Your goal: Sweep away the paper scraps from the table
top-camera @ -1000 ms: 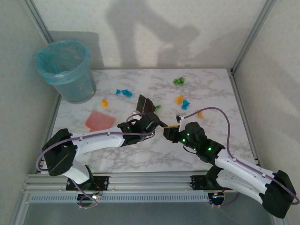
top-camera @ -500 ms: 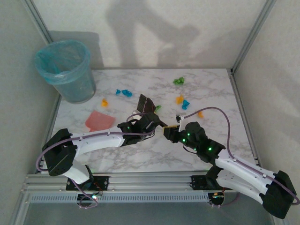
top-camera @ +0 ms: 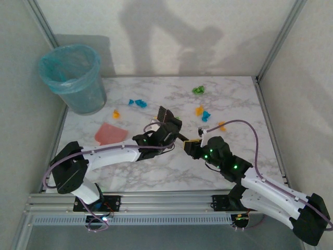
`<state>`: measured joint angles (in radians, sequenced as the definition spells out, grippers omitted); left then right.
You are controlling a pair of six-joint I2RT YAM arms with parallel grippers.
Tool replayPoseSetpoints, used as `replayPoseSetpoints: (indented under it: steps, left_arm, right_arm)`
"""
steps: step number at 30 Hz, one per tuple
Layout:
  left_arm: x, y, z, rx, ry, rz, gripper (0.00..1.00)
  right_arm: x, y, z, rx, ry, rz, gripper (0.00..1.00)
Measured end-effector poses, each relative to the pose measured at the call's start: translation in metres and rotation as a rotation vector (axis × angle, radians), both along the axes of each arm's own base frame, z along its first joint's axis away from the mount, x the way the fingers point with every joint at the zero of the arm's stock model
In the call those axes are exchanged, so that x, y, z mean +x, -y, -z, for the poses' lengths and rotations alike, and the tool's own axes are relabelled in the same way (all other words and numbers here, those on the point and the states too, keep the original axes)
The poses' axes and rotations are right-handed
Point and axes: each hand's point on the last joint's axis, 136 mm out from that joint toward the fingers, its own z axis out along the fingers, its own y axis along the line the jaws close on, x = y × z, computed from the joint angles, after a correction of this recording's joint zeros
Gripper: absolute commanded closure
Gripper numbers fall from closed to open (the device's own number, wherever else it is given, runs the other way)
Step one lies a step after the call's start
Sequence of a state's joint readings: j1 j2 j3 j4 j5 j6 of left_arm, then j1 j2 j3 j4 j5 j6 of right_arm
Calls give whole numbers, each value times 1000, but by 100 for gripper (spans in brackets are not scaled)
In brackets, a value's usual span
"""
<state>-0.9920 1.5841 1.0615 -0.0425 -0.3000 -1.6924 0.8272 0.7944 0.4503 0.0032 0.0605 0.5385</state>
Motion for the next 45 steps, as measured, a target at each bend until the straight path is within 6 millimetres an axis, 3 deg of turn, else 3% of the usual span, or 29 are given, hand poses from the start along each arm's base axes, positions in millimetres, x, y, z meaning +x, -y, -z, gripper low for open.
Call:
replayPoseSetpoints:
  steps: [5,10,13,16,19,22,26,28,32,35,41,45]
  left_arm:
    - [-1,2,-8,110,30,80,0]
    - [-4,18,-43,262,144,252,1]
    - [-20,25,-61,387,215,368,0]
    - [-41,15,-75,511,262,439,0]
    - [-52,-19,-95,605,288,430,0]
    - [-53,-65,-127,627,326,345,0]
    - [-46,-145,-168,630,359,168,0]
    - [-37,-187,-176,661,336,65,0]
    - [-16,-275,-161,784,180,-143,0]
    - [-7,-314,-121,845,27,-198,0]
    - [-20,-372,5,907,-372,-164,0]
    - [-24,-385,33,902,-459,-144,0]
  right_arm:
    - [1,4,2,-14,-1,19,100]
    - [0,9,-4,1,23,33,100]
    - [0,12,-9,11,40,39,100]
    - [-3,14,-8,16,49,38,100]
    - [-4,16,-4,11,49,36,100]
    - [-5,17,-5,16,54,37,100]
    - [-6,19,-8,26,64,42,100]
    - [-7,20,-5,23,62,43,100]
    - [-7,21,-2,18,57,43,100]
    - [-8,21,-1,18,56,40,100]
    - [-9,22,-6,35,70,40,100]
    - [-10,22,-8,41,74,37,100]
